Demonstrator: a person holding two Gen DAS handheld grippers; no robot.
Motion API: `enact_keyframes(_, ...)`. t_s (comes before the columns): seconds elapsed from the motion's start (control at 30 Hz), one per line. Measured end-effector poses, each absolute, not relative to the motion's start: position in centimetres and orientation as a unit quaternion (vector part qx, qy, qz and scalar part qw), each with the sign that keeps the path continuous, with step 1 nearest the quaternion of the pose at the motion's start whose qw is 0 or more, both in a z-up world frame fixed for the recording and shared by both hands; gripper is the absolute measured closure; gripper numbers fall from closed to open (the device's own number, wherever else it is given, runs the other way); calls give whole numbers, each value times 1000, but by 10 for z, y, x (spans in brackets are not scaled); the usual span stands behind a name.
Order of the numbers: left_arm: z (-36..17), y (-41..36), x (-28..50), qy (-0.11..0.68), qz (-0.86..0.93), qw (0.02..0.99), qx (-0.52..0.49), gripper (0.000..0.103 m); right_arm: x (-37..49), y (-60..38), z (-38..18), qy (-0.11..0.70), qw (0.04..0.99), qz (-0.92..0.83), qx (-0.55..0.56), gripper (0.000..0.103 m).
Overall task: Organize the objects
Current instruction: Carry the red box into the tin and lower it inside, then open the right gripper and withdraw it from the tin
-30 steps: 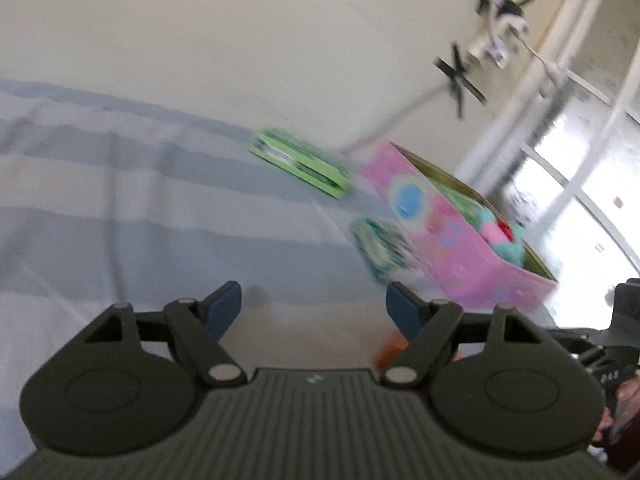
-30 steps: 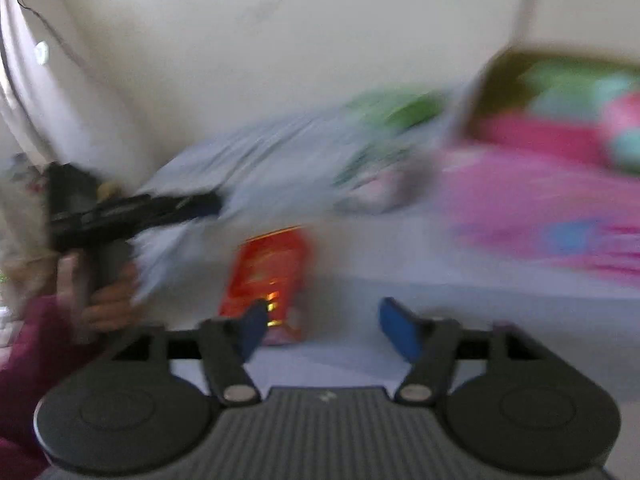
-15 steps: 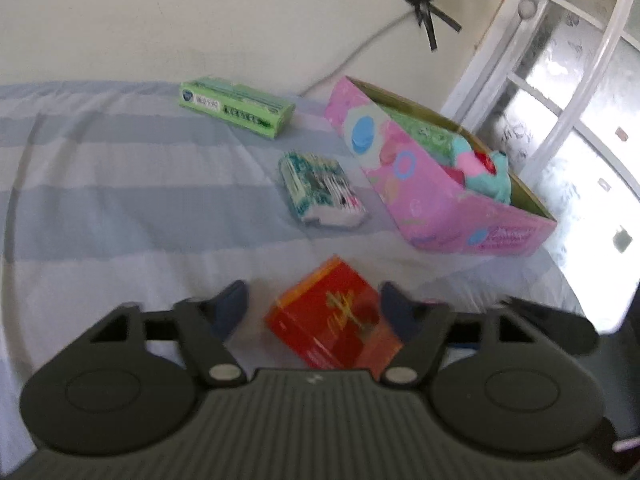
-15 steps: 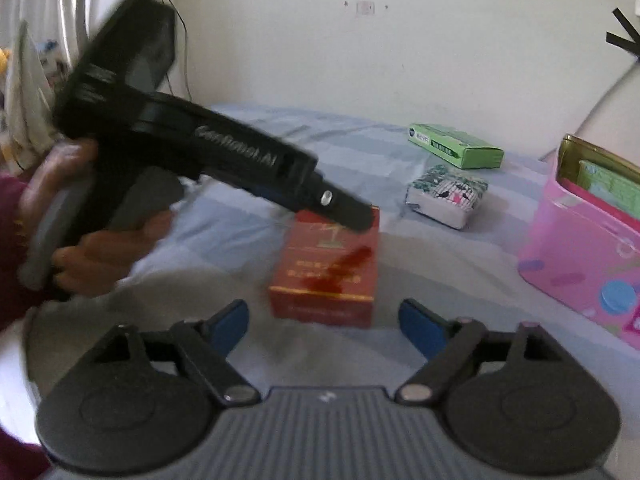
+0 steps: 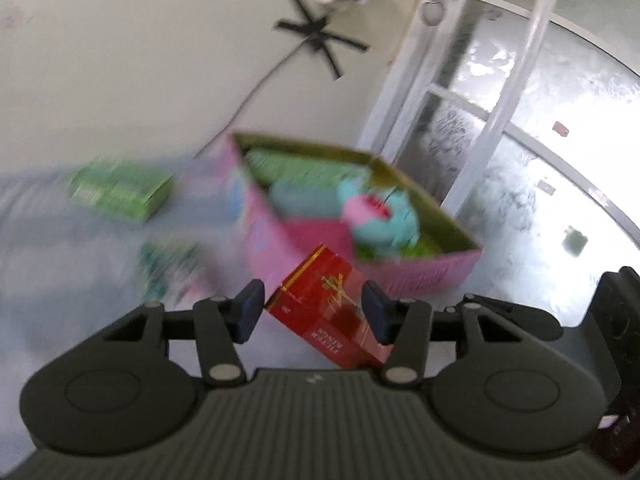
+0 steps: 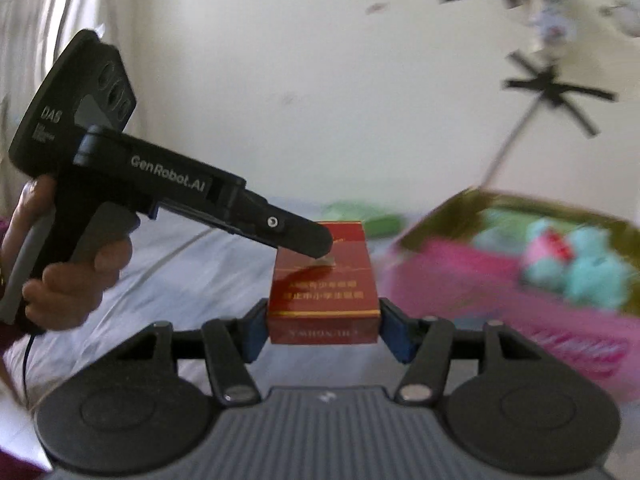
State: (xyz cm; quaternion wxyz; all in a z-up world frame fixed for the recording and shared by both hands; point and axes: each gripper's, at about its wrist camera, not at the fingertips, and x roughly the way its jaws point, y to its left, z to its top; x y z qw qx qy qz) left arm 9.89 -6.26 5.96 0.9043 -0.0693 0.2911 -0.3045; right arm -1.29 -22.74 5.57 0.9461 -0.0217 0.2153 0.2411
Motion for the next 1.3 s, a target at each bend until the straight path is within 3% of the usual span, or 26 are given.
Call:
enact_keyframes(0.17,73,-114,151,285,-301,909,-51,42,24,-262,79,199,960,193,-29,46)
enact_keyframes(0.37,55,-155,209,321,-266,907,-63,42,97,-298,69,259,949,180,7,46)
enact_keyframes(0.47,49,-166,221,332,-259,904,-71,41,114,-310,68,288,942,170,27,46)
enact_keyframes(0.67,51,-177,222,326,-230,914,-69,33,142,-316,61,283,956,64,-36,44)
enact_keyframes(1.0,83,-84,155,259,-196,942,-81,33,91,-319,71,214,969,116,48,42)
enact_keyframes(1.3,23,15,111,317,-101,939,-90,33,39,-261,53,195,953,219,77,42)
